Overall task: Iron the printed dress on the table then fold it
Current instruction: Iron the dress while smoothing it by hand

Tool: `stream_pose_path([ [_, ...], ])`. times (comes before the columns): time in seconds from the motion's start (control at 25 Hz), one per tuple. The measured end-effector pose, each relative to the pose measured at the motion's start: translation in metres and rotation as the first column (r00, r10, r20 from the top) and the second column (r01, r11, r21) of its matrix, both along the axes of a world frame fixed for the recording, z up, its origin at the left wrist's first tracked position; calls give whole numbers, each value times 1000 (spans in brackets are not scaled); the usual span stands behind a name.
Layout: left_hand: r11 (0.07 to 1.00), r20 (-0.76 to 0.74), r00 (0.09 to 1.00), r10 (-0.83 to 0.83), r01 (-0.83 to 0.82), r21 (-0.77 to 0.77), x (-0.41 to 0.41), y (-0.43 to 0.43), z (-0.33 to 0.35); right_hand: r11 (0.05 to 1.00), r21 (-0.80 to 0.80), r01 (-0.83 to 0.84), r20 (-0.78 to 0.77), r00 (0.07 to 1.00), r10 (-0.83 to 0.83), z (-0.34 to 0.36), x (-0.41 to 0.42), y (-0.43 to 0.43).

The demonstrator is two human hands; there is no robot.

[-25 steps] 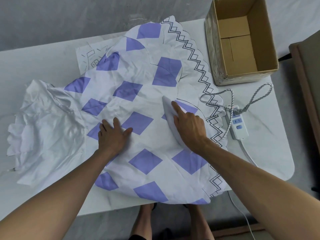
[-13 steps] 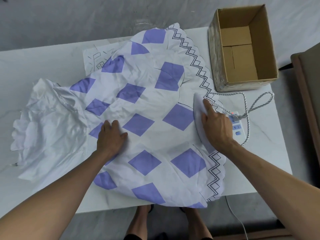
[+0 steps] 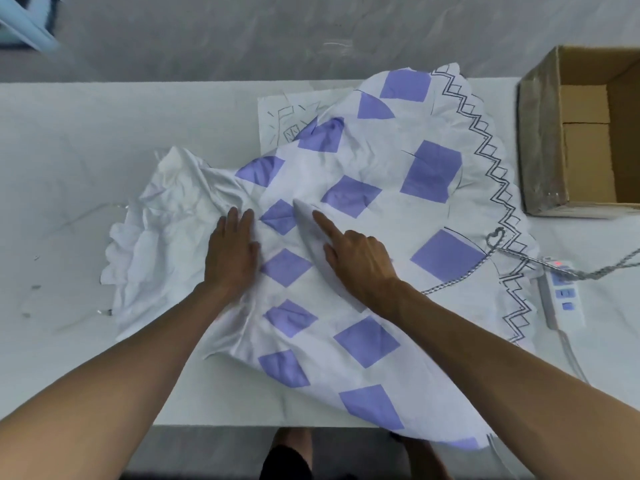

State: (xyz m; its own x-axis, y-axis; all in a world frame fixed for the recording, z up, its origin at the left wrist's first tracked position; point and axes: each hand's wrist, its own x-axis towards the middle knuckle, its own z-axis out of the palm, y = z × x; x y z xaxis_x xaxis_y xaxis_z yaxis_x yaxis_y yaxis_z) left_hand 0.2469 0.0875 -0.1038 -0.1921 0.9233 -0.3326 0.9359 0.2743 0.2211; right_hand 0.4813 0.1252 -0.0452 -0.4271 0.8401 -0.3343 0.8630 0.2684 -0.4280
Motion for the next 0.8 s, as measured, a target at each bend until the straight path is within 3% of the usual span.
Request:
stream_pose_path([
  [0.16,999,91,996,-4,7,-34,-23,3,-13,996,42,-73,64,995,70,-13,-51,2],
  [0.32,998,-47,999,-13,10,-61,-22,3,-22,988,71,-135,131,983,125,-20,-69,3],
  [0.44,995,-125,992,-1,-12,-97,-16,8,-25,970,217,-114,171,982,77,-33,-65,8],
  [0.6,988,-181,983,0,-28,-153,-12,15,-20,991,128,-44,163,986,23,-34,-25,25],
  [0.72,994,-31,999,40,-44,-104,-15,17,-9,992,100,72,160,983,-87,-22,7,34],
  [0.8,995,131,986,103,-100,-30,-25,18,-5,996,76,42,131,990,-52,-14,6,32],
])
